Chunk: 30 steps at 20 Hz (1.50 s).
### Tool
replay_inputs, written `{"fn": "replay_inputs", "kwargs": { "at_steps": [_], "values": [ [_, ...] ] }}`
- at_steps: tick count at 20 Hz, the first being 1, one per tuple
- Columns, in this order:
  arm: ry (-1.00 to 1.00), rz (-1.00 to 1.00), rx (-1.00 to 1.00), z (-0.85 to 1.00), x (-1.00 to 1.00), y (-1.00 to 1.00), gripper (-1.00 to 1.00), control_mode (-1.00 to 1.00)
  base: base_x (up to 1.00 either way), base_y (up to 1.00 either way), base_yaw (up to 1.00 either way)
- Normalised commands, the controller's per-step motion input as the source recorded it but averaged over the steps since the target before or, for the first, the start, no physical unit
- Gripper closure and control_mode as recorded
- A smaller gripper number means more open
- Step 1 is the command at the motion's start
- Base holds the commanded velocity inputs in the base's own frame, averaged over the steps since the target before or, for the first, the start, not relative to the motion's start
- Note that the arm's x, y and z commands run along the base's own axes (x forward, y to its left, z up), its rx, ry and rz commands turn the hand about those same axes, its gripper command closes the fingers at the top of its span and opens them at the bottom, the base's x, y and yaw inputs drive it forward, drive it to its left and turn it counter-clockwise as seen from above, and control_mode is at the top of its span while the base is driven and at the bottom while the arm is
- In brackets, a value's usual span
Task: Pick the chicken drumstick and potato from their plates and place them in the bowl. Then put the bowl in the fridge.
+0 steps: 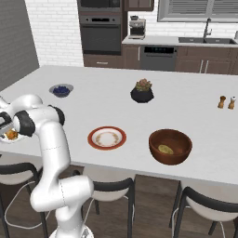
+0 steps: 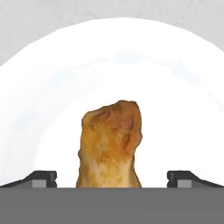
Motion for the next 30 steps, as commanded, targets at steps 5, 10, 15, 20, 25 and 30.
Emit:
{"fn": "replay_inputs", "kwargs": {
  "at_steps": [5, 10, 15, 20, 25, 30],
  "values": [
    [0.00, 0.00, -0.01, -0.38, 0.04, 0.10, -1.00, -1.00, 0.00, 0.00, 0.00],
    [0.00, 0.00, -0.01, -0.18, -0.02, -0.24, 1.00, -1.00, 0.00, 0.00, 0.00],
    [0.00, 0.00, -0.03, -0.16, -0.11, -0.48, 1.00, -1.00, 0.00, 0.00, 0.00],
    [-0.08, 0.00, 0.00, 0.60, -0.67, -0.60, 1.00, -1.00, 0.00, 0.00, 0.00],
    [-0.18, 0.00, 0.00, 0.81, -1.00, -0.86, 1.00, -1.00, 0.00, 0.00, 0.00],
    [-0.07, -0.06, 0.00, 0.62, -0.45, -1.00, 1.00, -1.00, 0.00, 0.00, 0.00]
  ]
}}
